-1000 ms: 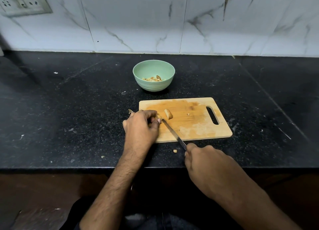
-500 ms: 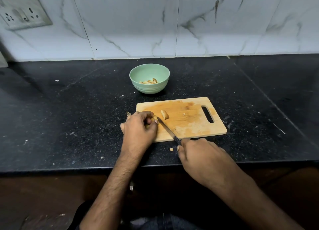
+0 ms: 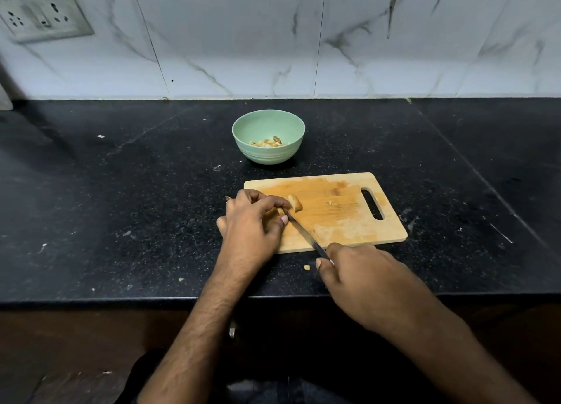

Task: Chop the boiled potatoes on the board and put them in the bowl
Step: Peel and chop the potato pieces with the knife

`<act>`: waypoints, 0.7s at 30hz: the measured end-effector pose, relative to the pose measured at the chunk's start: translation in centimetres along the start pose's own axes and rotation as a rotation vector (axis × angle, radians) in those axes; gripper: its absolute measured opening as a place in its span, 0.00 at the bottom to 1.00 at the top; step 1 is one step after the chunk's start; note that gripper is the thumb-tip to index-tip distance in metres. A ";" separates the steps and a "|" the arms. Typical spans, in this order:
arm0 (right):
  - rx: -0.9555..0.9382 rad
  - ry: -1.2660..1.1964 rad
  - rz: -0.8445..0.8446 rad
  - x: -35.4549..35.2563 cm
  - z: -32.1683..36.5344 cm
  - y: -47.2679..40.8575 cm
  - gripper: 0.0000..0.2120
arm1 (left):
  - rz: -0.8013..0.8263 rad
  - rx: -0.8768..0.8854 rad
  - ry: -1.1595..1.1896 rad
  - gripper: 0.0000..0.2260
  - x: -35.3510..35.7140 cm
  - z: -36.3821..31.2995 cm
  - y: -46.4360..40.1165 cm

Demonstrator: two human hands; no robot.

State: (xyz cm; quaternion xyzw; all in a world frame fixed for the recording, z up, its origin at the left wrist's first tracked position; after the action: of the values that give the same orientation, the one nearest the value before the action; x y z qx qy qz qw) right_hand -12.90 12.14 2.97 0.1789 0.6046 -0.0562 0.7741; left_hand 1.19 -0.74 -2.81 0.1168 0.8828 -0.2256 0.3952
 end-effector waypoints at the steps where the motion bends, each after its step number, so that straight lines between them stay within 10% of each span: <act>1: -0.002 0.004 0.001 -0.2 0.0 0.2 0.18 | -0.001 0.000 0.000 0.09 0.0 0.1 0.0; 21: 0.030 -0.051 -0.032 0.6 -0.2 -0.6 0.18 | 0.016 0.101 0.134 0.20 -0.6 1.8 -1.1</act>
State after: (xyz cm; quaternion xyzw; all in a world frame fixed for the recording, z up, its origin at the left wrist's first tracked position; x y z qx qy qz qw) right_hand -13.13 11.69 2.22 0.1793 0.5867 -0.0818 0.7854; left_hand 2.27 -2.59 -3.08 0.1582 0.8938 -0.2583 0.3306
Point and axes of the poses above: each hand's wrist, its own y-axis away from the middle knuckle, its own x-axis out of the palm, z = x × y, the point moved 2 cm from there along -y, towards the middle knuckle, and after that the axes turned 11 degrees about x, right-handed, at the moved point
